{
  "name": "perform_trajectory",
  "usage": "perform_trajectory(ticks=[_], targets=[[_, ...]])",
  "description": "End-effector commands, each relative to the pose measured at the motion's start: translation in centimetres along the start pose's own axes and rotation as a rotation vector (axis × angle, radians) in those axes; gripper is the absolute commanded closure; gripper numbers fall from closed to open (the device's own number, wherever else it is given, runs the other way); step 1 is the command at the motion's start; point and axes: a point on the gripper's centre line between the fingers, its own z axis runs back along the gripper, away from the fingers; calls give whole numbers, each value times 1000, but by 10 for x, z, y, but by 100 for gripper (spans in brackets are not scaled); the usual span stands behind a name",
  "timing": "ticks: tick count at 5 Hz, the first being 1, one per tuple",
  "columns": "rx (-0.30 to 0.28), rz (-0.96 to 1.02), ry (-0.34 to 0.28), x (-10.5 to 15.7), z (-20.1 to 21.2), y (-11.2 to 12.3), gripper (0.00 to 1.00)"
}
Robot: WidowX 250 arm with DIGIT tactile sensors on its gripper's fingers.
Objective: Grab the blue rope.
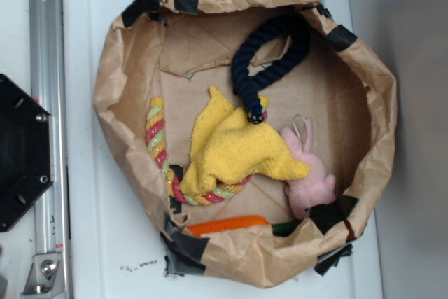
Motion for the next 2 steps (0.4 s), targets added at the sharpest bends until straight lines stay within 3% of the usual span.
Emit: perform_trajectory(ticks=[1,2], targets=[[0,0,0,0,0,0,0],[41,193,-63,46,-42,26,0]])
